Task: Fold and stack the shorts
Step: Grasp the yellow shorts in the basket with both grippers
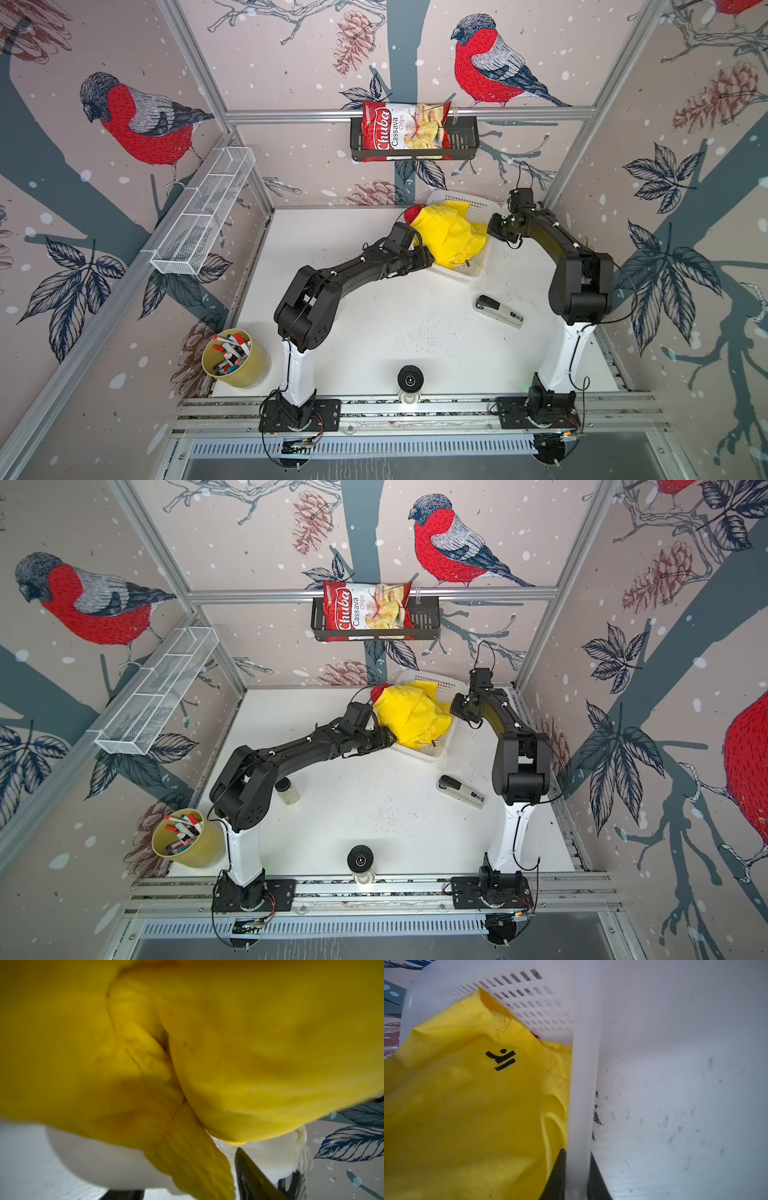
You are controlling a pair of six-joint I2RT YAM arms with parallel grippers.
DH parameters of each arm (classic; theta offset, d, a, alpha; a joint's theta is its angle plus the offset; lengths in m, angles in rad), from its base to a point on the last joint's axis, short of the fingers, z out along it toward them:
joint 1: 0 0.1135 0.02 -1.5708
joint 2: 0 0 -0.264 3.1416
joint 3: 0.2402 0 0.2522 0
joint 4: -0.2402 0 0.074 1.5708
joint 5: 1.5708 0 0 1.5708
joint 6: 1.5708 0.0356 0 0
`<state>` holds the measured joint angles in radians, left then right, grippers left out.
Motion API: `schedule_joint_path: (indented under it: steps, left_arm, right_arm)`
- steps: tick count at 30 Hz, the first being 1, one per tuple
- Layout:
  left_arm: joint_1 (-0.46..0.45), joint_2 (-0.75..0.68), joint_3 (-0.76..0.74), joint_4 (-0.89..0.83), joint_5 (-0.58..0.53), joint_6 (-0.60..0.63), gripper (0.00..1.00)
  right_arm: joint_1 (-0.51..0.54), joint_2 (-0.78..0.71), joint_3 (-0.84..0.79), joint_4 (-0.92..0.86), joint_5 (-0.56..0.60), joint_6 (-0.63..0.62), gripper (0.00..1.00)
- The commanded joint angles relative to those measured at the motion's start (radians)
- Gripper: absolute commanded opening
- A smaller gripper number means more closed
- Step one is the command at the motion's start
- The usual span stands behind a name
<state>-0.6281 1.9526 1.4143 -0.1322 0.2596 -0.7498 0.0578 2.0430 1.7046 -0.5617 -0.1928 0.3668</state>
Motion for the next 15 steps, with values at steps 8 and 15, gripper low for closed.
schedule_joint_path:
  steps: [8,15]
  left_arm:
    - [0.007,-0.116,-0.006,-0.006,-0.012,0.077,0.76]
    - [0.055,-0.142,-0.038,0.057,-0.037,0.042,0.75]
  right_arm:
    - [-0.04,0.011,0.083,-0.085,0.188,-0.066,0.77]
    - [0.076,-0.116,-0.158,0.011,0.161,0.032,0.99]
